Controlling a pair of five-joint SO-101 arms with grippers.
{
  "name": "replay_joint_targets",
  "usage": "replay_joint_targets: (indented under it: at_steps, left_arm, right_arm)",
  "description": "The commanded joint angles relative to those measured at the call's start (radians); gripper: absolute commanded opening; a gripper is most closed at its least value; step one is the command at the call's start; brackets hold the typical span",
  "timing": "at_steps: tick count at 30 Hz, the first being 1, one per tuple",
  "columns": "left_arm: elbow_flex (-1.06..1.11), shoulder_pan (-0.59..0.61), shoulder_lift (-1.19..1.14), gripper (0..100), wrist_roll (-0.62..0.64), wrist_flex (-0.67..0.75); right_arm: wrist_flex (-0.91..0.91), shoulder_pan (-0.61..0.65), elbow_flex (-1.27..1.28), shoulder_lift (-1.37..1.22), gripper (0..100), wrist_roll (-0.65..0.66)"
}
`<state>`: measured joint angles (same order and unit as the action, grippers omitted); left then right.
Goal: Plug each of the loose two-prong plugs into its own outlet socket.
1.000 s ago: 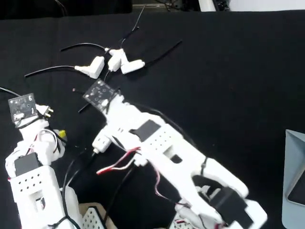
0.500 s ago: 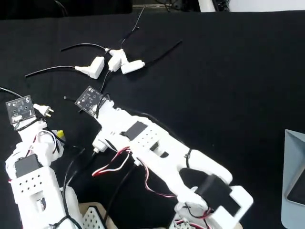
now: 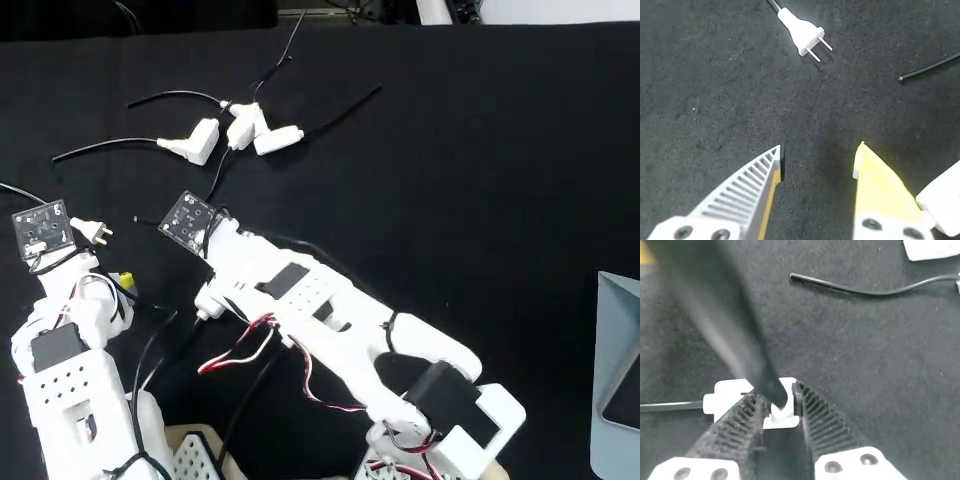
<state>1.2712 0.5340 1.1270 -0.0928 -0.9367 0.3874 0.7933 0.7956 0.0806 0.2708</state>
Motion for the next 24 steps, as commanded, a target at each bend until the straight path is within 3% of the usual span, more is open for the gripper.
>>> replay_joint_targets:
  at_steps: [1, 13, 20, 24]
  left_arm:
    - [-0.008, 0.008, 0.015, 23, 0.008, 0.017]
    - [0.004, 0.008, 0.017, 23, 0.008, 0.017]
    - [0.005, 0.008, 0.017, 23, 0.008, 0.017]
    - [0.007, 0.008, 0.017, 23, 0.008, 0.017]
  right_arm:
    - [-0.005, 0.002, 0.007, -0.012, 1.1, 0.011]
    - [0.005, -0.025, -0.025, -0.081, 1.1, 0.011]
    - [-0.009, -0.252, -0.159, 0.036, 1.1, -0.003]
    - [-0.11, -0.391, -0.22, 0.028, 1.2, -0.13]
